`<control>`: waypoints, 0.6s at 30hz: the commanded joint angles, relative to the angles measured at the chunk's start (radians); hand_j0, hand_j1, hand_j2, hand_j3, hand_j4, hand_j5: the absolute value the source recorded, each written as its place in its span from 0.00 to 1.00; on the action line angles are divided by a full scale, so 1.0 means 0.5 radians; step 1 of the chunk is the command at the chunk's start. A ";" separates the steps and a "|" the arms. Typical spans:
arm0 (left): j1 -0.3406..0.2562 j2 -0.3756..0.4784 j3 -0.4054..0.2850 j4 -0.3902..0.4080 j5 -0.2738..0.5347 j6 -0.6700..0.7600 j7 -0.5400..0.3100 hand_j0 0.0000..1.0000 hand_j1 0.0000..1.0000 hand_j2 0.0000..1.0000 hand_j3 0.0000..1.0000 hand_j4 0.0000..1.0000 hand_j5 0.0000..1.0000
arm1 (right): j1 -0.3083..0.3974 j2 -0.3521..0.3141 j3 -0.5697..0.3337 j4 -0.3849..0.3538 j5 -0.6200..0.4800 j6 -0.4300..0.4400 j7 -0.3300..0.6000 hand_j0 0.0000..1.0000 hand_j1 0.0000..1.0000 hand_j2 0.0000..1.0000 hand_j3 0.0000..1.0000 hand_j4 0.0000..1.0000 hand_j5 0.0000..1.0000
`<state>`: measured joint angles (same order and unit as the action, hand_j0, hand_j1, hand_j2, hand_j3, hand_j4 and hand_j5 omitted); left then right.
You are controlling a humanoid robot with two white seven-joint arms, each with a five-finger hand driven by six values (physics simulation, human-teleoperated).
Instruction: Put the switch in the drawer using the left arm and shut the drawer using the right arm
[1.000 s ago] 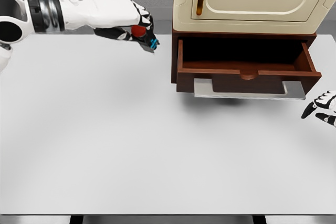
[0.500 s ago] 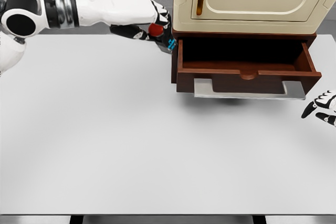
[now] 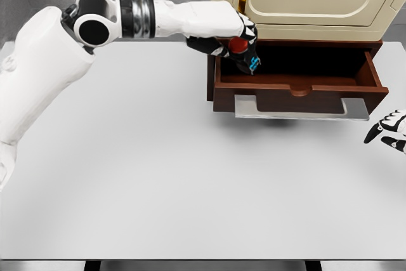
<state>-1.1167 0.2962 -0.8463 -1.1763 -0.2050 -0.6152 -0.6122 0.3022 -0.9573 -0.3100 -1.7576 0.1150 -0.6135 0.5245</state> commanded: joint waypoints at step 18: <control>0.000 -0.240 0.005 0.325 -0.038 0.009 0.003 0.52 0.52 0.52 0.52 0.52 0.52 | 0.006 -0.030 -0.015 -0.001 -0.015 0.005 0.006 0.49 0.49 0.49 0.49 0.49 0.49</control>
<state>-1.1168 0.2202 -0.8510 -1.0482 -0.1071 -0.6469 -0.6115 0.3037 -0.9726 -0.3167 -1.7575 0.1142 -0.6134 0.5265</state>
